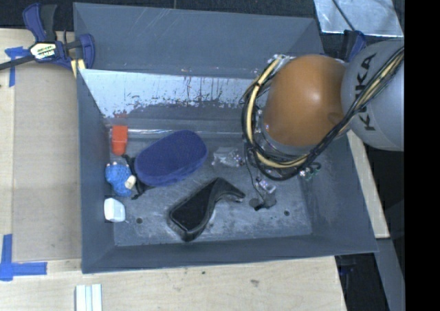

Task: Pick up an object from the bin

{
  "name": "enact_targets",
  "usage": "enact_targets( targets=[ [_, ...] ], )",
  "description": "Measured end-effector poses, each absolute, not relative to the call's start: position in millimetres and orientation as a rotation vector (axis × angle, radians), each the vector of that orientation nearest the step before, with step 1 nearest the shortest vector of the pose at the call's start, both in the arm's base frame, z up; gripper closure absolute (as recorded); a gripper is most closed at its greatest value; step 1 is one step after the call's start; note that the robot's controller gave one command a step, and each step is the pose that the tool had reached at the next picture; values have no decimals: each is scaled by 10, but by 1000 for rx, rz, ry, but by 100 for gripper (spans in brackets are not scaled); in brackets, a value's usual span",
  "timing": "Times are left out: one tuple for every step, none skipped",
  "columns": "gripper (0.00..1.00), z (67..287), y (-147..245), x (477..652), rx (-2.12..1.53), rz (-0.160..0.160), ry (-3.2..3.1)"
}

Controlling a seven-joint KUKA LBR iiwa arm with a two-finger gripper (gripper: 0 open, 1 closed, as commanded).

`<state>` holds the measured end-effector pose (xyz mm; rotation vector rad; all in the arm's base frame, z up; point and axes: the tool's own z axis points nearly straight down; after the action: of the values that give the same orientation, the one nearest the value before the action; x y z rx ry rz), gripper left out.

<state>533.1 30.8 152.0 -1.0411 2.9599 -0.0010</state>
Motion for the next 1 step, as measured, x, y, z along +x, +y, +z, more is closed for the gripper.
enact_targets(
  targets=[
    [0, 739, 394, 5320, -910, 3, 3011]
  ],
)
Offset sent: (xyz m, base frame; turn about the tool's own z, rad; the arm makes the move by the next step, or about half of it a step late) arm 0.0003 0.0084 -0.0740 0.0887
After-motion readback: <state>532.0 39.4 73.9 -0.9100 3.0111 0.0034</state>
